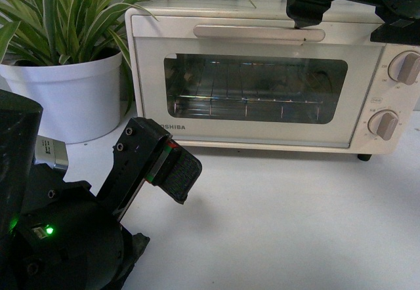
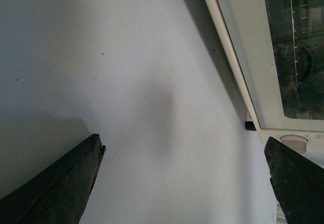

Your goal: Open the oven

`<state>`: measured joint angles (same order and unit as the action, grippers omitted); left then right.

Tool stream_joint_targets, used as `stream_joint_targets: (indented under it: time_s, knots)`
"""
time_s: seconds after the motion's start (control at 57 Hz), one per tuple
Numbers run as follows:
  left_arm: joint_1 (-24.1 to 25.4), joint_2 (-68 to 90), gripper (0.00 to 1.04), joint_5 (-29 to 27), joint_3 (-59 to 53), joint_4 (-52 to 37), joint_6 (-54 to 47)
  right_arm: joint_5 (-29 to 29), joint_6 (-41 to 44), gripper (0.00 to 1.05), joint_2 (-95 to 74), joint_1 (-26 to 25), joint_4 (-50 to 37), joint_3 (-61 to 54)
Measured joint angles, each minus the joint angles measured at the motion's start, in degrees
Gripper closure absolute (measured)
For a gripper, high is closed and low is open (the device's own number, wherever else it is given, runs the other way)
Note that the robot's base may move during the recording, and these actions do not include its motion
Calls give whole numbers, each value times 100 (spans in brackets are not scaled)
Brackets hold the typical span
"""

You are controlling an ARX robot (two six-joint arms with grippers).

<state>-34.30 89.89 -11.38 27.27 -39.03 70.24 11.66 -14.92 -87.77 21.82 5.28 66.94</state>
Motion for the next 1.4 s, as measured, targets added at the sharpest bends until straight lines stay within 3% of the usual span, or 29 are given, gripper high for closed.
stream_joint_targets:
  time_s: [0.333,1.0,1.404]
  knots:
    - [17,-2,7,2,0,0,42,-339,378,9,387,-52,-79,-522]
    - [24,-9,7,0,-4,9,46,-1003,315,9,1182,109,-575,-2151]
    - [61,-42,7,11,-26,15,50,-1058,402,9,1443,225,-590,-2736]
